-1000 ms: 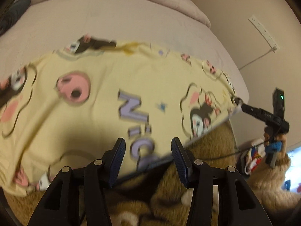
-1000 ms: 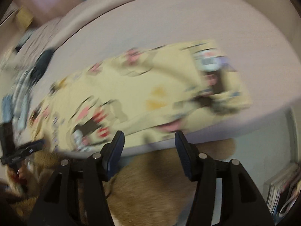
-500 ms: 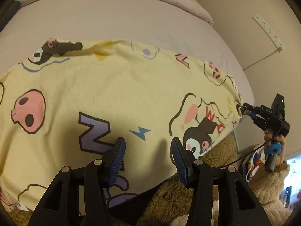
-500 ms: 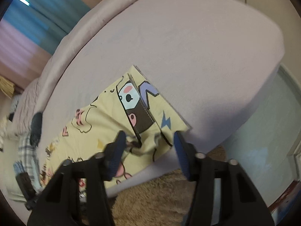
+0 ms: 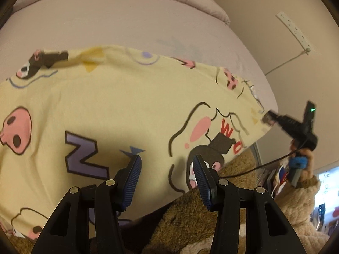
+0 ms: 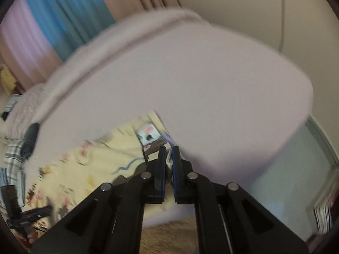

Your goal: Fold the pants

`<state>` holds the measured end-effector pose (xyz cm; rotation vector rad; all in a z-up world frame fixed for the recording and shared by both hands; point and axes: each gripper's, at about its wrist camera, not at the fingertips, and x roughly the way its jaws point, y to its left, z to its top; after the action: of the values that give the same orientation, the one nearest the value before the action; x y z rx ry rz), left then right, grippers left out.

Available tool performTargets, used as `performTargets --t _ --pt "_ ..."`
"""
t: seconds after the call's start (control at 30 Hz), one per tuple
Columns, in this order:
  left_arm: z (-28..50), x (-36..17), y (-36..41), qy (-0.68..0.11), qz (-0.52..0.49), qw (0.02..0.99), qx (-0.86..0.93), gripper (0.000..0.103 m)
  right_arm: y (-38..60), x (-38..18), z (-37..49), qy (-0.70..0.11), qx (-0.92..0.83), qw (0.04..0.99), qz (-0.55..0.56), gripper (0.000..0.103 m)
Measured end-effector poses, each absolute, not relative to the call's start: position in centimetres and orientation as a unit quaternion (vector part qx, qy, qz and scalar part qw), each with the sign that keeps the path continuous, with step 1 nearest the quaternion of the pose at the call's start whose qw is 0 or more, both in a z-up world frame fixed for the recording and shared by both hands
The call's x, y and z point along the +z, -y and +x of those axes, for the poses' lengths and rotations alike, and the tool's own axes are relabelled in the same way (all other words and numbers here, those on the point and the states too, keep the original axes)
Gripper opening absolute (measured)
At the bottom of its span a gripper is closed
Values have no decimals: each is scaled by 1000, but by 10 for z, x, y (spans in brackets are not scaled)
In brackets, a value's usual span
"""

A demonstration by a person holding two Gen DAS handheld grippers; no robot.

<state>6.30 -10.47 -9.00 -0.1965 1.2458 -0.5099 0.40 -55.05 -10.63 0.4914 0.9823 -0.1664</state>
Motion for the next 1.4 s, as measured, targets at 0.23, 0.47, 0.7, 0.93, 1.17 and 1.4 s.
performTargets --t 0.23,0.47,0.7,0.93,1.17,1.4 --pt "65 -89 91 -579 -100 779 -218 50 562 -105 6 -489 -111 831 240 41" --pt "61 -81 61 -551 -119 809 -166 50 522 -63 63 -457 -26 867 198 42" --pt "54 -68 -5 -510 -141 845 -81 50 484 -107 122 -489 -58 866 87 34" --pt "50 -89 -61 -518 -189 834 -6 50 505 -83 116 -441 -96 889 78 1" --pt "49 -95 -71 -519 -206 829 -11 50 516 -94 128 -478 -65 867 126 16" --pt "49 -95 -70 -518 -204 831 -9 50 495 -110 118 -498 -61 861 83 29"
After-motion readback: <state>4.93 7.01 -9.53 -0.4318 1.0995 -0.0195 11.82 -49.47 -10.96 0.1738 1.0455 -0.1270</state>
